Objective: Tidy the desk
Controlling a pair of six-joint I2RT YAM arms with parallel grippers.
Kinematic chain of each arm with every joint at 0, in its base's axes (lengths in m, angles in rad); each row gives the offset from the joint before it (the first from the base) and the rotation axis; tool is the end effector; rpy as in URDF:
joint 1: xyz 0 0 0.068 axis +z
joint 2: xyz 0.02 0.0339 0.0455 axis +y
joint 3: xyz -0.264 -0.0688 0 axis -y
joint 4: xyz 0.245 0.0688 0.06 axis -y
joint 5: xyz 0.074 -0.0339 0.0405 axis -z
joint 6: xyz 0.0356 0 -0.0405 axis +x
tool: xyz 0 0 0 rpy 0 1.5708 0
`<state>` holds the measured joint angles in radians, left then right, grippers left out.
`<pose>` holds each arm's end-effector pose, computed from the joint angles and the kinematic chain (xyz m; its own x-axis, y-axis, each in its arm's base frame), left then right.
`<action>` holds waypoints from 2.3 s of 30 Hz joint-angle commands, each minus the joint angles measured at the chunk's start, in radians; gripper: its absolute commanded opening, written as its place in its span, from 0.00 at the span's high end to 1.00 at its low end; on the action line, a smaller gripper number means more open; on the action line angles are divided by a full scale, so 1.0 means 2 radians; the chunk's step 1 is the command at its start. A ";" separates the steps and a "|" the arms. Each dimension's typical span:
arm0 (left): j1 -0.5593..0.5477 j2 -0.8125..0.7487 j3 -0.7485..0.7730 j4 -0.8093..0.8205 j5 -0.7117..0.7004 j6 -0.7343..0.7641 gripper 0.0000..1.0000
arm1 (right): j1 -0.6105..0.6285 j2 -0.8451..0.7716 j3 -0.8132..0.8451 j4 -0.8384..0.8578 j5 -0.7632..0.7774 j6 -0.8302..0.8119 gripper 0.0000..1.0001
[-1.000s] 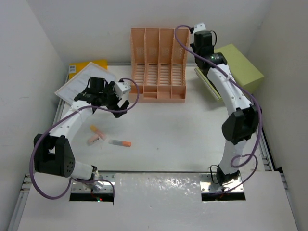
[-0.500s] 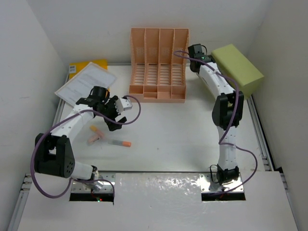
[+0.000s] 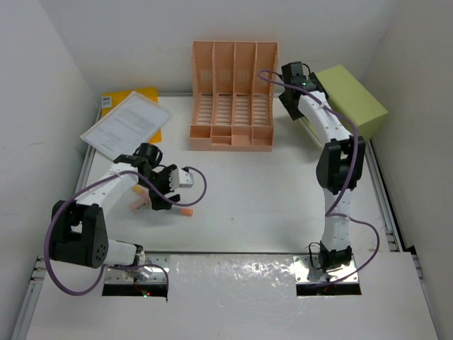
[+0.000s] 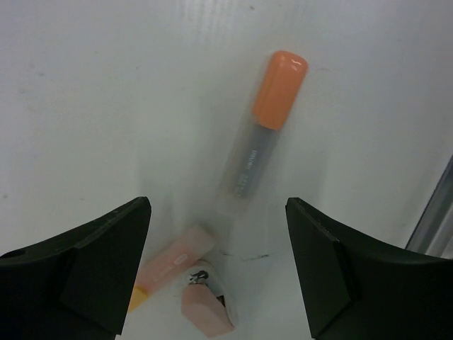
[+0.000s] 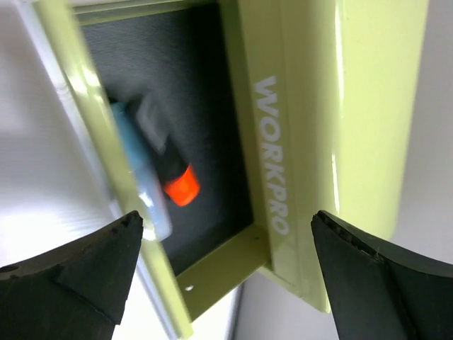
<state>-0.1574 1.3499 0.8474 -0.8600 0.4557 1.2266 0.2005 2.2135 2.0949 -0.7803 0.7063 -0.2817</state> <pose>0.2224 -0.0512 0.2020 -0.1090 0.8732 -0.4751 0.9874 0.1501 0.0494 0.4863 0.0753 0.2763 -0.8047 -0.3793 -0.4567 0.0216 0.7501 -0.6610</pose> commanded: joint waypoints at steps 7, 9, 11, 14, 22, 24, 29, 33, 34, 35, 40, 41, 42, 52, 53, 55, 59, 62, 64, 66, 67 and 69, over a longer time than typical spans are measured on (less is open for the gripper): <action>-0.054 0.033 -0.054 0.045 -0.057 0.003 0.22 | 0.003 -0.164 -0.050 0.050 -0.168 0.060 0.01; -0.065 0.048 -0.062 0.056 -0.068 -0.006 0.23 | 0.003 -0.178 -0.055 0.047 -0.193 0.073 0.01; -0.072 0.059 -0.069 0.082 -0.080 -0.013 0.27 | 0.003 -0.206 -0.082 0.056 -0.211 0.088 0.01; -0.074 0.074 -0.075 0.106 -0.094 -0.025 0.36 | 0.003 -0.255 -0.146 0.089 -0.242 0.110 0.01; -0.085 0.087 -0.076 0.117 -0.054 -0.015 0.77 | 0.009 -0.339 -0.279 0.164 -0.300 0.135 0.01; -0.087 0.090 -0.075 0.115 -0.054 -0.014 0.93 | 0.012 -0.347 -0.289 0.164 -0.299 0.138 0.02; -0.084 0.054 -0.035 0.148 0.006 -0.086 1.00 | 0.013 -0.381 -0.357 0.207 -0.428 0.204 0.01; -0.080 -0.001 0.007 0.191 0.061 -0.180 1.00 | 0.014 -0.385 -0.460 0.421 -0.635 0.376 0.03; -0.080 -0.017 0.024 0.200 0.067 -0.226 1.00 | 0.018 -0.378 -0.483 0.452 -0.660 0.407 0.05; -0.079 -0.015 0.037 0.206 0.067 -0.253 1.00 | 0.029 -0.372 -0.491 0.472 -0.682 0.428 0.07; -0.081 -0.002 0.055 0.264 0.034 -0.351 1.00 | 0.108 -0.336 -0.482 0.498 -0.688 0.438 0.08; -0.081 -0.001 0.055 0.273 0.031 -0.356 1.00 | 0.118 -0.331 -0.477 0.497 -0.688 0.438 0.08; -0.081 -0.001 0.055 0.278 0.028 -0.359 1.00 | 0.127 -0.317 -0.463 0.487 -0.684 0.435 0.08; -0.081 -0.006 0.065 0.287 0.041 -0.369 1.00 | 0.164 -0.213 -0.389 0.455 -0.653 0.428 0.16; -0.082 -0.006 0.064 0.286 0.041 -0.366 1.00 | 0.164 -0.205 -0.376 0.452 -0.651 0.431 0.18; -0.081 -0.008 0.060 0.284 0.038 -0.360 1.00 | 0.165 -0.191 -0.366 0.455 -0.648 0.434 0.21; -0.082 -0.011 0.055 0.284 0.031 -0.358 1.00 | 0.169 -0.154 -0.336 0.463 -0.663 0.447 0.36; -0.082 -0.013 0.054 0.288 0.015 -0.358 1.00 | 0.176 -0.140 -0.311 0.449 -0.692 0.448 0.48; -0.082 -0.013 0.053 0.295 -0.002 -0.356 1.00 | 0.178 -0.129 -0.300 0.435 -0.713 0.446 0.53; -0.082 -0.012 0.048 0.303 -0.017 -0.350 1.00 | 0.177 -0.130 -0.292 0.406 -0.716 0.424 0.56; -0.082 -0.011 0.046 0.313 -0.034 -0.349 1.00 | 0.177 -0.132 -0.291 0.397 -0.716 0.418 0.58; -0.082 -0.009 0.042 0.322 -0.050 -0.347 1.00 | 0.177 -0.133 -0.288 0.376 -0.725 0.406 0.54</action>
<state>-0.3145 1.3510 0.9440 -0.2951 0.4278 0.5201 0.5522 1.9591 1.4754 0.0299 -0.6849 0.5816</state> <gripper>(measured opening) 0.256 0.439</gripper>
